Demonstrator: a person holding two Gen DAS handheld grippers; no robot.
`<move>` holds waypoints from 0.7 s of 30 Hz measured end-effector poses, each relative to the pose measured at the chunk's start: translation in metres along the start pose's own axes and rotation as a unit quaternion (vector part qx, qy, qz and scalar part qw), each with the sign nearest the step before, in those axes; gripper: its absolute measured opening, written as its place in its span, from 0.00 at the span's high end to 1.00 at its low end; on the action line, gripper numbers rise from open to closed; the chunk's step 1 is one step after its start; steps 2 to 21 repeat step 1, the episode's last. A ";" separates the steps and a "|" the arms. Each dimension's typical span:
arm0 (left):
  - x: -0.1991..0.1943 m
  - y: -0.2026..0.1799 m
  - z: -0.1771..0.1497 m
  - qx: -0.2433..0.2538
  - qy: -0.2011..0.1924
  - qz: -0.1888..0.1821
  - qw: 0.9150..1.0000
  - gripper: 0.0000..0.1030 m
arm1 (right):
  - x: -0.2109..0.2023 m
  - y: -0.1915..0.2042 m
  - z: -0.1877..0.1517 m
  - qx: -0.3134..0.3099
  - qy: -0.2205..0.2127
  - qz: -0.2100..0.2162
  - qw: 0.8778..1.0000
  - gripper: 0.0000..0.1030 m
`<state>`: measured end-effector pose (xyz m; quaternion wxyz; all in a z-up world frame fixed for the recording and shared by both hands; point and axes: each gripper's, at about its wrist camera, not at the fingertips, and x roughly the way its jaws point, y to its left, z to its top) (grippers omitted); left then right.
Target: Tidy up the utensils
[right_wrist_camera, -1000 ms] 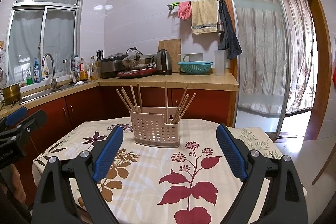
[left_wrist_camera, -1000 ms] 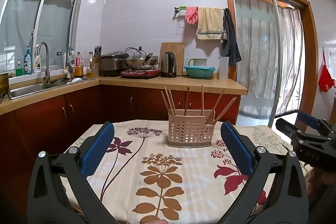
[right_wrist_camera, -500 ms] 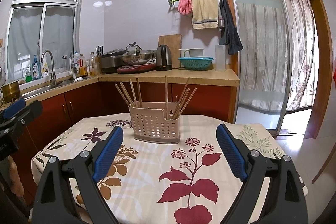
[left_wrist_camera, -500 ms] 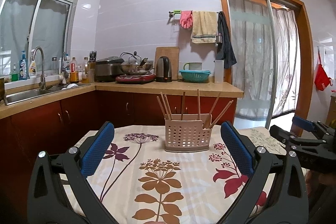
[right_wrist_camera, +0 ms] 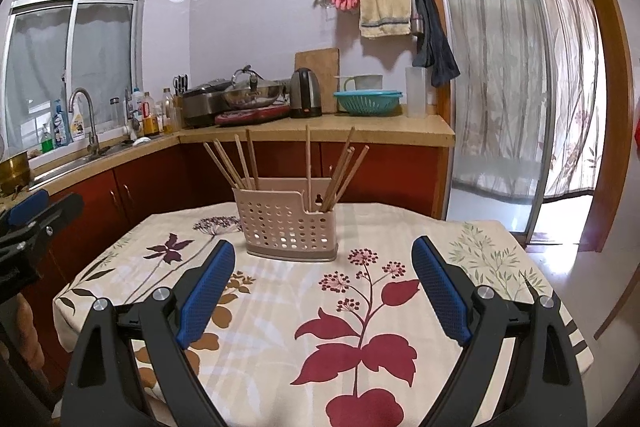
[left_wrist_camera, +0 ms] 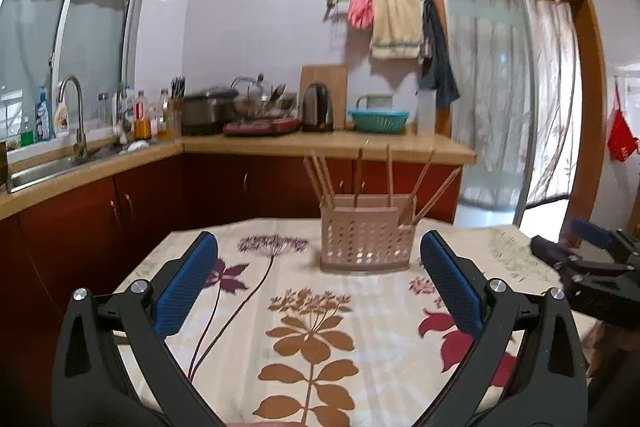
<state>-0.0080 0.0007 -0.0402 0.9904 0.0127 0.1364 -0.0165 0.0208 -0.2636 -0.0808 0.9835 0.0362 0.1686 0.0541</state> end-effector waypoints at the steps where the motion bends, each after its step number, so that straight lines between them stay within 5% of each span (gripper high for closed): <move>1: 0.006 0.002 -0.002 -0.004 0.009 0.000 1.000 0.04 | 0.003 -0.002 0.000 0.001 0.003 -0.001 1.000 0.15; 21: 0.006 0.002 -0.002 -0.004 0.009 0.000 1.000 0.04 | 0.003 -0.002 0.000 0.001 0.003 -0.001 1.000 0.15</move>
